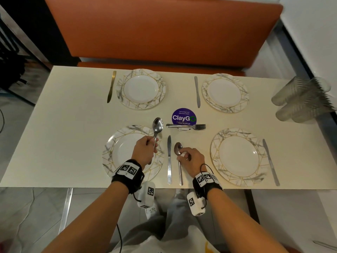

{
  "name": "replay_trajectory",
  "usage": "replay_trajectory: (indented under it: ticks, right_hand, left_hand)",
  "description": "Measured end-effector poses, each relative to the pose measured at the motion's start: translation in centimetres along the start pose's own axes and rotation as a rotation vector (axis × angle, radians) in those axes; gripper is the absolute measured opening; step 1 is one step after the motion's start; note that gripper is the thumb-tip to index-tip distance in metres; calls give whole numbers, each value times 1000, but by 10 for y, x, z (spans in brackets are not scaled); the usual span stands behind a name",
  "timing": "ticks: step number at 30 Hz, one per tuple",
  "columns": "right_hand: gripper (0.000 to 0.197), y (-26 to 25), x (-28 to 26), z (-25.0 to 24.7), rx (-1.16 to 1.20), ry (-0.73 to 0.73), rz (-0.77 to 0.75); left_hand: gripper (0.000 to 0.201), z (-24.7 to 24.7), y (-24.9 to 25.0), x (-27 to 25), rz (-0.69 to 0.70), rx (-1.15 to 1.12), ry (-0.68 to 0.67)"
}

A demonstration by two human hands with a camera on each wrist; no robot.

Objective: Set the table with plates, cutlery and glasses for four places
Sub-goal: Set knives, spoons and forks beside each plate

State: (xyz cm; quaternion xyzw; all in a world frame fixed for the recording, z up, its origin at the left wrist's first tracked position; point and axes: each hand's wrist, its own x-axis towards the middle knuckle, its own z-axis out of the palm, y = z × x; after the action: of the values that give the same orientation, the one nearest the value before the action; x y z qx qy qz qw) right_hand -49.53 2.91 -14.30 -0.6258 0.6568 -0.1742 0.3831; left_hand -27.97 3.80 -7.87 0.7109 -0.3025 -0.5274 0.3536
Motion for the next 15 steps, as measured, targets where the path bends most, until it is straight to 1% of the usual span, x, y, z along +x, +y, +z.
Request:
replay_trajectory:
  ticks: [3,6,8,11,12,15]
  right_hand:
    - [16,-6,-4,-5,88,61,19]
    - [11,-15,-4,-14,171,107,19]
    - [10,-23,-1,-25,218,112,2]
    - [7,-38,11,-46,353,120,2]
    - [7,-41,15,-54,387,135,8]
    - [28,-39,28,-84,401,173,34]
  left_hand:
    - [23,5,2,-1,-6,11,-19]
    - [19,16,10,-5,17,35,-35]
    - [18,27,16,-10,44,47,-46]
    - [19,49,28,-17,88,68,-76]
    - [18,58,32,-18,95,58,-98]
    - [17,92,46,-20,116,49,-161]
